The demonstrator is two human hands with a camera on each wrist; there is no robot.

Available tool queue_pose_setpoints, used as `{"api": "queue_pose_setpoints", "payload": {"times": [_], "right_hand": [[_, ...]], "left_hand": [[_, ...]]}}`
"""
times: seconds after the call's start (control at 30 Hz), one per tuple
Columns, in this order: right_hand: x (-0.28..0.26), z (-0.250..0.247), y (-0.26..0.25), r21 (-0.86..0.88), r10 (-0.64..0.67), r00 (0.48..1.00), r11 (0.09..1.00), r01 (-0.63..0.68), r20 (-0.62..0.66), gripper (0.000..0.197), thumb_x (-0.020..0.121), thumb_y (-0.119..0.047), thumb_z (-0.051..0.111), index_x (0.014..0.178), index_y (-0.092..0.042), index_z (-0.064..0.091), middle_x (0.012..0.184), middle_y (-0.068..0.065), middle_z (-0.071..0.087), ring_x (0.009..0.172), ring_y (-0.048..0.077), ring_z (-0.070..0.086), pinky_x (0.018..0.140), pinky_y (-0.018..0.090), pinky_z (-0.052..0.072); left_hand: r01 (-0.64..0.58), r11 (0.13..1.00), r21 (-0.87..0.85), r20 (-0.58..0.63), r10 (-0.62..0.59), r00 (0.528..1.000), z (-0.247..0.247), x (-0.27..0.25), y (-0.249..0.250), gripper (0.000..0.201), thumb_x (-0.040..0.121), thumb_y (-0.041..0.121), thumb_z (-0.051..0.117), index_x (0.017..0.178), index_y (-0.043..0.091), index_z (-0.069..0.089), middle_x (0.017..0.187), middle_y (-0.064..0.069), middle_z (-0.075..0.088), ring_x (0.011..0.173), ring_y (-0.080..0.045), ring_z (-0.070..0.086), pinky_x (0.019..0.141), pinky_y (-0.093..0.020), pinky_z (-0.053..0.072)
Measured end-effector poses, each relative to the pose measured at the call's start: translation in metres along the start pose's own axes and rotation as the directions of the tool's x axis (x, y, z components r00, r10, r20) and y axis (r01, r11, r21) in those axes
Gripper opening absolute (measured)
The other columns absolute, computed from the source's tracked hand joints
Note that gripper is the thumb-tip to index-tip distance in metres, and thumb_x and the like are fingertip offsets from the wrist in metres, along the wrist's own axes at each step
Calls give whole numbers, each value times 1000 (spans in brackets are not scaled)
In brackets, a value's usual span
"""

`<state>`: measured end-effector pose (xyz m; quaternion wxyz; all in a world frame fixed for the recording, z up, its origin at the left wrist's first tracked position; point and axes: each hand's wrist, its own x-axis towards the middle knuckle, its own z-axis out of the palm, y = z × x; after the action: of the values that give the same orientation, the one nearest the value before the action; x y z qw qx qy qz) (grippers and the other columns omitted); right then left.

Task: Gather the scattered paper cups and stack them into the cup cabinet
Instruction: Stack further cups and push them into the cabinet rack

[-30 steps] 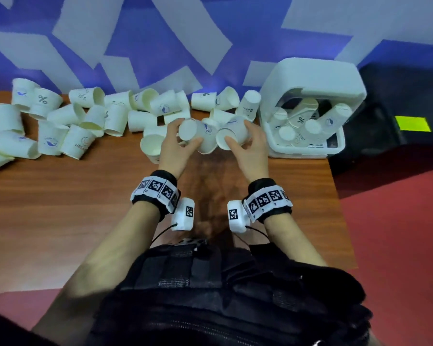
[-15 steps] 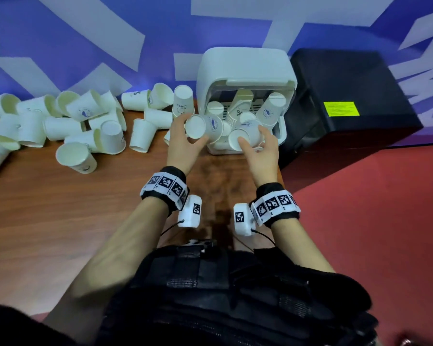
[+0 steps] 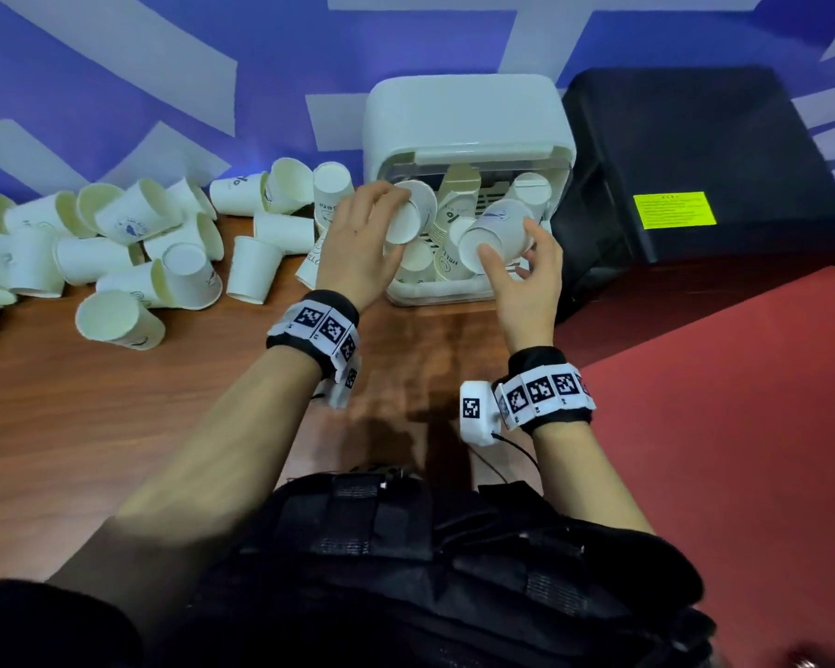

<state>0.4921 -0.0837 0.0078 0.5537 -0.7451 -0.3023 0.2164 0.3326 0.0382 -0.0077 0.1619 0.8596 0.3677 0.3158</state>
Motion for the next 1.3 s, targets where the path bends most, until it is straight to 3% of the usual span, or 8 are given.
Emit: {"api": "queue_pose_setpoints", "payload": {"times": [0.13,0.3,0.4,0.57,0.77,1.0,1.13,1.3], "right_hand": [[10,2,4,26,35,999,999,-35,-1,59,82,-25,74,134,-15,48,134,-1,40,123,17,47,106,37,41],[15,5,11,14,-4,1000,1000,4,15,60,80,-31,72,133,-17,47,131,-4,39,121,17,48,102,38,44],[19,5,13,15,-17,1000,1000,17,14,60,81,-30,71,134,-14,47,133,-2,39,121,18,49,100,34,46],[24,6,18,15,-1,1000,1000,1,18,59,82,-28,71,133,-12,47,132,1,41,120,19,50,103,41,43],[27,10,20,20,1,999,1000,-1,36,61,80,-32,72,133,-15,48,136,2,41,121,17,49,101,41,46],[30,8,24,22,1,999,1000,-2,46,64,77,-43,69,132,-18,48,134,-3,41,123,19,49,101,44,46],[34,6,26,33,1,999,999,-2,41,64,78,-42,70,132,-17,48,129,-13,40,123,20,50,101,46,45],[35,4,28,31,7,999,999,-8,33,65,77,-44,70,132,-19,48,132,-7,42,123,21,50,100,48,45]], "left_hand": [[-48,998,45,-36,50,998,11,4,-6,42,83,7,62,124,9,56,126,-12,54,111,-30,47,100,-34,37],[-80,987,139,-21,83,996,24,7,-9,44,80,5,62,124,11,57,125,-11,57,111,-27,45,86,-34,35],[-39,984,172,-26,44,999,28,9,-10,45,80,6,61,123,15,58,127,-9,57,111,-29,49,86,-36,37],[28,977,209,0,-29,1000,35,10,-13,49,78,7,60,125,19,58,132,-8,54,110,-32,51,87,-38,40],[186,965,184,140,-213,967,43,16,-12,51,86,10,53,136,17,49,137,-9,49,109,-34,54,81,-44,50],[255,959,120,313,-280,907,50,17,-11,64,92,16,49,149,30,26,150,-8,34,131,-29,40,95,-44,44],[207,971,117,349,-236,907,53,21,-11,52,98,27,46,147,38,30,154,-19,24,139,-36,29,111,-45,32],[257,957,136,378,-290,879,57,22,-10,51,99,36,44,148,37,26,157,-17,16,142,-32,23,109,-43,33]]}}
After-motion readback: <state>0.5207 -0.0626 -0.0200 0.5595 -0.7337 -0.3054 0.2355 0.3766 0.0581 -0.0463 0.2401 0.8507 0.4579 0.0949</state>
